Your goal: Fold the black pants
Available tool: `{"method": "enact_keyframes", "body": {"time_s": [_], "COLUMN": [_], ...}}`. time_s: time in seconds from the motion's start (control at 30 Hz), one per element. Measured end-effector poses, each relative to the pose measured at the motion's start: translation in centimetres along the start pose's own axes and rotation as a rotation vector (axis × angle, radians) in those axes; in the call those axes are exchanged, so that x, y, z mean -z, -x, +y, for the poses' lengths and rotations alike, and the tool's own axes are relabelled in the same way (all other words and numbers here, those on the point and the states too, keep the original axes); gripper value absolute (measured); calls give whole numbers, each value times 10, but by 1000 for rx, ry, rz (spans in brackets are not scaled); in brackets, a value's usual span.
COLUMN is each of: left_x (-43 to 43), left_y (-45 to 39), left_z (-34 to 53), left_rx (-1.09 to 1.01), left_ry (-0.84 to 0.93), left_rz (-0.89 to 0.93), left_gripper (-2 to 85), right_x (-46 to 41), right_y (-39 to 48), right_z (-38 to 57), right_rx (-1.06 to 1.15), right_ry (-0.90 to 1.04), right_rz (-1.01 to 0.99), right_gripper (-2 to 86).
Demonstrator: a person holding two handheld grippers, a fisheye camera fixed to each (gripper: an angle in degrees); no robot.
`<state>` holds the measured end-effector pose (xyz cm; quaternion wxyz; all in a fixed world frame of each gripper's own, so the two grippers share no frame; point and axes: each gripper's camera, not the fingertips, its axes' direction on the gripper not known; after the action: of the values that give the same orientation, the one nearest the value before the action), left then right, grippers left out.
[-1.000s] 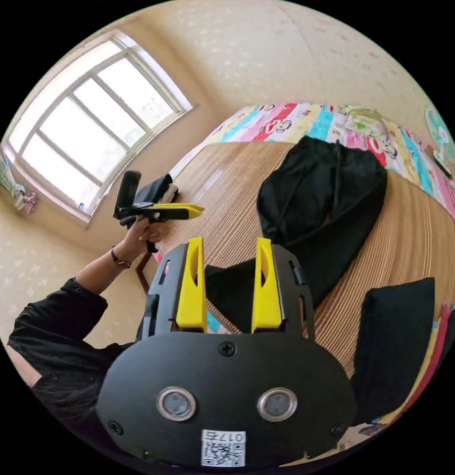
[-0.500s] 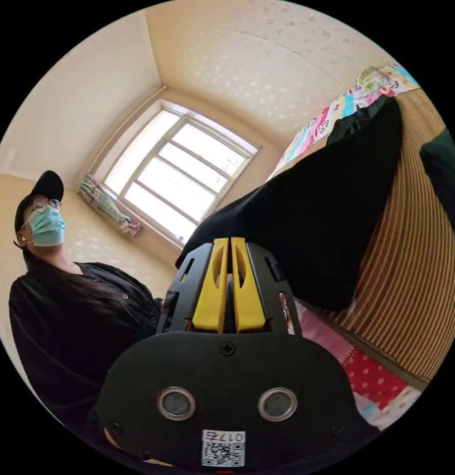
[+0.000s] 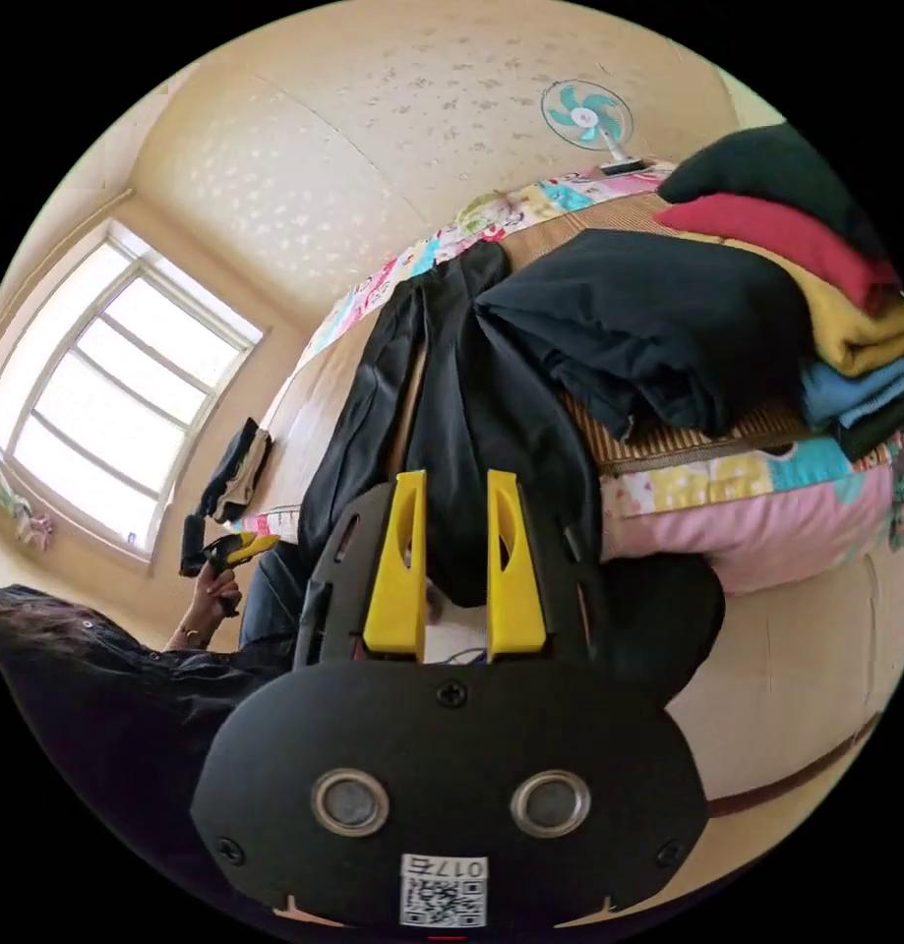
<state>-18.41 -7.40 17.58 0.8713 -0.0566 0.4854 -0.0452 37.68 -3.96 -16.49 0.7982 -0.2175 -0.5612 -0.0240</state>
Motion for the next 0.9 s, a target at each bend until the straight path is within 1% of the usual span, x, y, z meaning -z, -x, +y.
{"method": "enact_keyframes", "body": {"time_s": [0.03, 0.07, 0.1, 0.13, 0.2, 0.23, 0.27, 0.3, 0.33, 0.37, 0.4, 0.43, 0.47, 0.5, 0.53, 0.57, 0.6, 0.63, 0.67, 0.7, 0.73, 0.8, 0.87, 0.9], "left_x": [-15, -25, -42, -53, -50, -39, -31, -9, 17, 30, 59, 86, 99, 118, 126, 127, 125, 120, 117, 112, 112, 117, 122, 123], "left_y": [3, 6, 14, 23, 29, 25, 23, 19, 17, 17, 20, 24, 27, 34, 42, 47, 54, 61, 65, 73, 81, 85, 85, 83], "left_z": [-8, -12, -19, -21, -20, -19, -18, -17, -16, -15, -13, -9, -8, -4, -1, 0, 4, 9, 12, 21, 30, 42, 49, 51], "left_rx": [-11, -5, 25, 75, 126, 96, 85, 73, 53, 51, 46, 39, 39, 45, 78, 100, 137, 184, 207, 264, 308, 317, 318, 311], "left_ry": [58, 96, 170, 214, 210, 192, 176, 137, 97, 74, 19, -44, -74, -107, -83, -57, 12, 87, 116, 154, 157, 124, 87, 73], "left_rz": [-49, -66, -68, -45, -10, 69, 107, 196, 334, 400, 543, 668, 714, 775, 774, 739, 594, 401, 316, 161, 69, 44, 42, 43], "left_gripper": [159, 157, 152, 107, 57, 40, 37, 33, 31, 31, 31, 31, 32, 33, 35, 36, 37, 39, 42, 47, 49, 50, 51, 51], "right_x": [-27, -56, -70, -97, -136, -158, -177, -184, -190, -183, -175, -154, -137, -131, -124, -124, -126, -133, -139, -139, -128, -98, -54, -46], "right_y": [16, 33, 41, 59, 78, 82, 83, 84, 85, 89, 92, 93, 90, 87, 79, 74, 73, 73, 72, 70, 63, 43, 14, 8], "right_z": [-10, -18, -21, -26, -37, -46, -57, -62, -72, -80, -82, -85, -84, -83, -80, -74, -70, -61, -48, -41, -27, -5, 22, 29], "right_rx": [71, 132, 162, 235, 295, 300, 295, 290, 275, 276, 274, 254, 209, 182, 120, 85, 79, 80, 78, 74, 55, -14, -121, -143], "right_ry": [62, 113, 131, 161, 192, 216, 278, 312, 384, 431, 423, 350, 267, 240, 203, 198, 212, 277, 340, 347, 309, 205, 92, 77], "right_rz": [-96, -140, -140, -110, -18, -23, -80, -94, -122, -295, -411, -610, -742, -794, -859, -850, -811, -670, -492, -419, -316, -199, 66, 145], "right_gripper": [109, 114, 115, 117, 117, 115, 99, 91, 64, 48, 45, 41, 39, 40, 40, 43, 44, 50, 60, 67, 78, 91, 109, 114]}}
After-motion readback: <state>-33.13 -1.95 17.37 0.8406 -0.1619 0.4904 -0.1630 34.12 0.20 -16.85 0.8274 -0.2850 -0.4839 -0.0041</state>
